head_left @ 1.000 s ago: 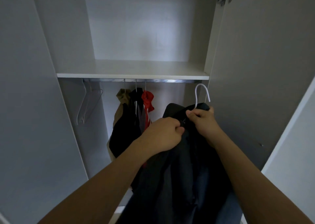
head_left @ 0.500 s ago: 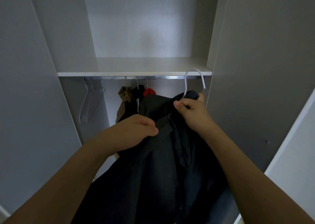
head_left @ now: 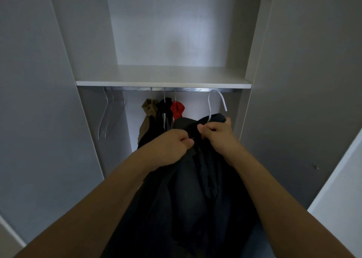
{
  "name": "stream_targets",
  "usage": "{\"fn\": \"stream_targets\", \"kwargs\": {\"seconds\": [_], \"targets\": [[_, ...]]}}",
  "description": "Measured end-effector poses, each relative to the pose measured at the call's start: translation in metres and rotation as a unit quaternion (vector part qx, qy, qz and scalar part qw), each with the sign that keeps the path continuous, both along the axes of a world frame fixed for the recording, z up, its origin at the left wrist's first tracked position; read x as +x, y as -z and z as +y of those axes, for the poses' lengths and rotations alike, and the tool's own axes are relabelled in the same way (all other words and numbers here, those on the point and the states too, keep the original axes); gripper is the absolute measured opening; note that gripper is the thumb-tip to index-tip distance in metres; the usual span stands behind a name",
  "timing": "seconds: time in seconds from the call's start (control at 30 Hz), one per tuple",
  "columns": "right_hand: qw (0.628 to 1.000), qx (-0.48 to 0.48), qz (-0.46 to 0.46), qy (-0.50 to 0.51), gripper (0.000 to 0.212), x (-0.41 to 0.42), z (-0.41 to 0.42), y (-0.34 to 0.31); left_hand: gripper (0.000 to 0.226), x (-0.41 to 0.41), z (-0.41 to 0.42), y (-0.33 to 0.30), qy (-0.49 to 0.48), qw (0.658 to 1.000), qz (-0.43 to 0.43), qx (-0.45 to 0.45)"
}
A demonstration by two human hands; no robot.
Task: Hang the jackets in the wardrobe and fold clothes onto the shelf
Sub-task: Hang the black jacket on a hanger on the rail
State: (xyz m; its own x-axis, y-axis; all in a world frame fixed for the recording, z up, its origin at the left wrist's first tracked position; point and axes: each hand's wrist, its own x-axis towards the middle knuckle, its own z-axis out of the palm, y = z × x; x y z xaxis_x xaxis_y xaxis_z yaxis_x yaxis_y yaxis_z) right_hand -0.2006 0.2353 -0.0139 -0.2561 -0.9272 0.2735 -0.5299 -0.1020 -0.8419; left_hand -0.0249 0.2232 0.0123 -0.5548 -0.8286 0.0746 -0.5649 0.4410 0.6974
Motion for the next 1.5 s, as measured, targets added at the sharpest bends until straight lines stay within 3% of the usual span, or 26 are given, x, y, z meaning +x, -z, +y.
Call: {"fn": "stream_targets", "kwargs": {"seconds": [0.1,0.2,0.27,0.33,0.43,0.53,0.63,0.7,0.73,0.8,0.9,0.97,1.03,1.13,1.23,1.4,1.5], "targets": [[0.999,0.007,-0.012,-0.047,0.02,-0.009,0.012,-0.005,0.024,0.019,-0.004,0.003,-0.03,0.996,0.08,0.031],[0.997,0.006,0.025,-0.071,0.047,-0.015,0.028,-0.003,0.024,0.033,-0.009,0.004,-0.06,0.973,0.184,0.125],[0.991,0.031,0.098,-0.081,0.065,-0.009,0.035,0.002,0.027,0.035,-0.01,0.002,-0.066,0.953,0.235,0.177],[0.973,0.041,0.201,-0.103,0.07,0.003,0.035,0.008,0.024,0.029,-0.007,0.0,-0.062,0.949,0.247,0.187],[0.951,0.037,0.281,-0.121,0.063,0.013,0.029,0.007,0.02,0.02,-0.003,-0.006,-0.05,0.951,0.249,0.176],[0.964,0.042,0.236,-0.112,0.028,0.006,0.021,0.0,0.022,0.02,-0.003,-0.013,-0.039,0.957,0.244,0.155],[0.974,0.026,0.21,-0.086,0.007,-0.002,0.013,-0.006,0.01,0.023,-0.003,-0.019,-0.016,0.99,0.108,0.089],[0.967,0.048,0.229,-0.095,0.013,-0.004,0.011,-0.01,0.014,0.025,-0.003,-0.019,-0.009,1.0,-0.007,0.013],[0.964,0.06,0.238,-0.103,0.014,-0.004,0.013,-0.011,0.017,0.028,-0.003,-0.018,-0.007,1.0,-0.025,-0.013],[0.958,0.066,0.256,-0.111,0.017,-0.003,0.018,-0.01,0.016,0.034,-0.004,-0.015,-0.001,1.0,0.011,-0.018],[0.93,0.031,0.354,-0.096,0.053,0.004,0.029,-0.003,0.013,0.043,-0.009,-0.013,-0.006,0.995,0.096,0.038],[0.912,-0.001,0.4,-0.096,0.058,0.01,0.033,0.001,0.01,0.045,-0.014,-0.013,0.004,0.992,0.114,0.056],[0.918,-0.032,0.384,-0.094,0.041,0.007,0.031,0.001,0.013,0.047,-0.017,-0.015,0.033,0.994,0.096,0.028],[0.967,0.009,0.203,-0.154,0.018,-0.006,0.026,-0.006,0.023,0.055,-0.016,-0.02,0.075,0.996,0.026,-0.043],[0.97,0.086,0.044,-0.222,0.026,-0.014,0.025,-0.013,0.017,0.061,-0.017,-0.022,0.081,0.995,-0.009,-0.059],[0.976,0.083,0.059,-0.19,0.02,-0.013,0.018,-0.01,0.007,0.06,-0.022,-0.023,0.051,0.996,-0.029,-0.066],[0.961,0.083,0.15,-0.217,0.016,-0.006,0.014,-0.009,0.011,0.058,-0.023,-0.025,0.053,0.994,-0.049,-0.076]]}}
